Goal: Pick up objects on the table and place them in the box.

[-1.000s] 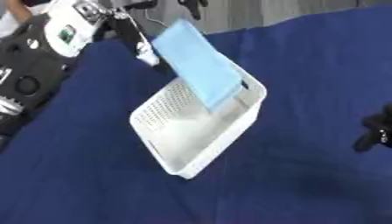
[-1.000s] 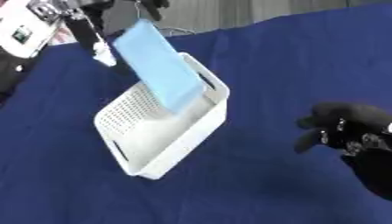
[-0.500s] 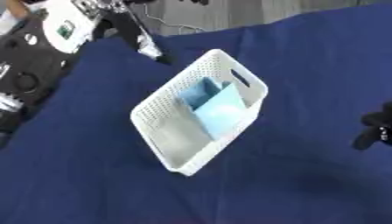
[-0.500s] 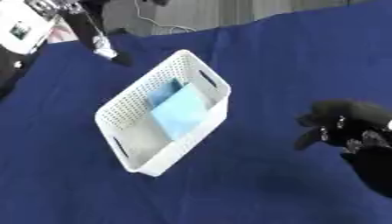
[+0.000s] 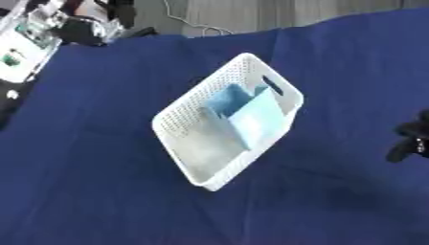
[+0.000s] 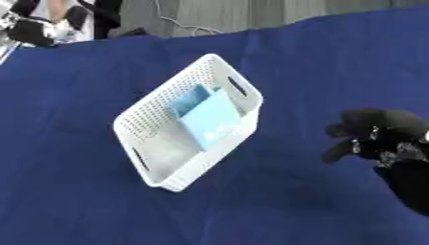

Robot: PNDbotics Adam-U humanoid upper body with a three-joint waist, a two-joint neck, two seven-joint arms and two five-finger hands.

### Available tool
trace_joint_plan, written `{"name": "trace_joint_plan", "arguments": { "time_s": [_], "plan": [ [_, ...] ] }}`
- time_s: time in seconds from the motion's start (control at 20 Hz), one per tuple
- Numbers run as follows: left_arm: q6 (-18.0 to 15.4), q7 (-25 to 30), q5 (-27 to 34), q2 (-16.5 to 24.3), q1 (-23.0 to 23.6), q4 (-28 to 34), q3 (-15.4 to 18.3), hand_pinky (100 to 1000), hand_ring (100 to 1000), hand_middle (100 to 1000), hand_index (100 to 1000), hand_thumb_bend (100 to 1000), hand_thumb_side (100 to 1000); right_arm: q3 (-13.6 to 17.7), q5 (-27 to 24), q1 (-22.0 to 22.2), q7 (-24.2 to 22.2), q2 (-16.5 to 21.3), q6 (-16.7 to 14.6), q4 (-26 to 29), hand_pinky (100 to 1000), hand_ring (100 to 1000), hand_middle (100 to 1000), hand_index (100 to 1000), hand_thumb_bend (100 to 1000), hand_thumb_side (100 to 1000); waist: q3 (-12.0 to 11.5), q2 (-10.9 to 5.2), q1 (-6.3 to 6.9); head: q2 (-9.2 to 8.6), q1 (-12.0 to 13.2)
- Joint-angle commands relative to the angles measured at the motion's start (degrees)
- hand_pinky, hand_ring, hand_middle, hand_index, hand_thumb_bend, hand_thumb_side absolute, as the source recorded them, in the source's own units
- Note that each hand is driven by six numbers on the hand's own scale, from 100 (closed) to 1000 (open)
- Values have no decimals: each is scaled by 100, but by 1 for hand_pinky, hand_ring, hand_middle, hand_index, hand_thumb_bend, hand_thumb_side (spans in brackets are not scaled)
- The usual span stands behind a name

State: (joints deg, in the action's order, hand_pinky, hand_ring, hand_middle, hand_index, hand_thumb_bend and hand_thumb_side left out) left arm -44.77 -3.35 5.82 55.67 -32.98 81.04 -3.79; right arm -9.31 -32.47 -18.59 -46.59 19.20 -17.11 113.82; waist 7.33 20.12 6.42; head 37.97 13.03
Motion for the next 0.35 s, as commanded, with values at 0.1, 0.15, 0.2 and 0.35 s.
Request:
{"name": "trace_joint_plan", "arguments": {
  "time_s": [0.1,0.15,0.2,0.35],
  "plan": [
    [44,-59,-42,231,703,875,942,664,755,755,827,100,755,115,91,69,-538,-19,-637,77,762,912,936,992,100,789,-155,-67,-75,-61,-16],
    [22,-154,-329,134,952,1046,1169,666,759,760,831,100,762,128,121,89,-538,-25,-664,77,763,912,936,992,100,789,-194,-57,-100,-65,-22],
    [35,-309,-568,-26,1210,1178,1349,660,757,765,838,100,782,142,146,107,-538,-33,-689,77,763,912,936,992,100,789,-232,-48,-126,-64,-25],
    [162,-851,-995,-546,1845,1447,1695,644,750,767,846,100,839,184,181,149,-538,-56,-750,77,763,912,936,992,100,789,-308,-39,-186,-50,-27]
  ]
}}
